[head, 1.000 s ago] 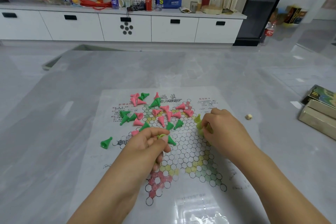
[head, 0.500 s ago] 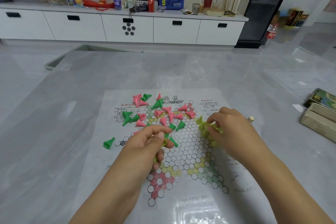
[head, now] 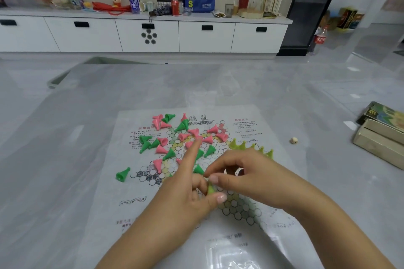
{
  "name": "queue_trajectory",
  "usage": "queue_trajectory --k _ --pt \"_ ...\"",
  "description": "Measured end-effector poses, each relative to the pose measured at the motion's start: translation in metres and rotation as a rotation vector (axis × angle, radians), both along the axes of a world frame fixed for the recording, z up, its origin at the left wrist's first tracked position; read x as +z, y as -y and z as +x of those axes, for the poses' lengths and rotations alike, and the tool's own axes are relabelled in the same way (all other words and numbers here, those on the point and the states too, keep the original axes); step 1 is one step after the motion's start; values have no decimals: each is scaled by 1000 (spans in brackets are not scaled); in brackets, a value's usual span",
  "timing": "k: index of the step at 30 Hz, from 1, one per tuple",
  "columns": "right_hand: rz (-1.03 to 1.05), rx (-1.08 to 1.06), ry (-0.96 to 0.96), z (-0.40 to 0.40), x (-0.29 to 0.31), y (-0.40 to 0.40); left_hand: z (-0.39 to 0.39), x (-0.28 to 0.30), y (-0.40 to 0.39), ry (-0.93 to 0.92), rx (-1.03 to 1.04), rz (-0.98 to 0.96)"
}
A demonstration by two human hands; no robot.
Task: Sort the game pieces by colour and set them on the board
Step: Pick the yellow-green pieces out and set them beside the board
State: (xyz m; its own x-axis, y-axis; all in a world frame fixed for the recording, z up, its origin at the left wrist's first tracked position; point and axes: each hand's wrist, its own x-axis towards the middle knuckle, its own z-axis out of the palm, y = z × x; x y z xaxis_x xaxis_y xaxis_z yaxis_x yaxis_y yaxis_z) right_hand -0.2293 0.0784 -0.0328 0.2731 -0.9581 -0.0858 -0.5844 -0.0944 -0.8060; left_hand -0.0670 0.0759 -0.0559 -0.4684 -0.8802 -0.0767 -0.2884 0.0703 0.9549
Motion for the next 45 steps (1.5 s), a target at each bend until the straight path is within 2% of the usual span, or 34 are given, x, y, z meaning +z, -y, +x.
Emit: queue_trajectory --k 3,7,12,14,16,18,20,23,26,31,34,39,45 --pt "-9 37 -25 0 0 0 0 -1 0 22 -11 -27" --pt "-2 16 49 -3 3 -1 0 -3 0 53 33 -49" --pt "-32 9 12 -1 3 -2 -2 -5 1 96 55 -59" --pt "-97 -94 15 -6 5 1 -1 -5 1 90 84 -76" --pt "-184 -295 22 -19 3 5 1 -5 2 74 138 -97" --pt "-268 -475 -42 -34 -1 9 5 -4 6 49 177 -72" --pt "-306 -550 -115 -44 -7 12 7 -6 8 62 204 -51" --pt "-333 -503 -238 -43 -14 14 9 -9 11 80 236 -43" --pt "-340 -367 -390 -39 -19 16 9 -7 11 61 222 -20" --pt "-329 -285 -538 -41 -28 21 7 0 7 -26 181 15" --pt "-334 -272 -567 -39 -31 21 7 2 7 -98 180 87" --pt "-332 -259 -551 -39 -34 18 8 -1 8 -43 190 56" --pt "-341 -261 -569 -41 -36 16 12 -4 13 -39 320 70"
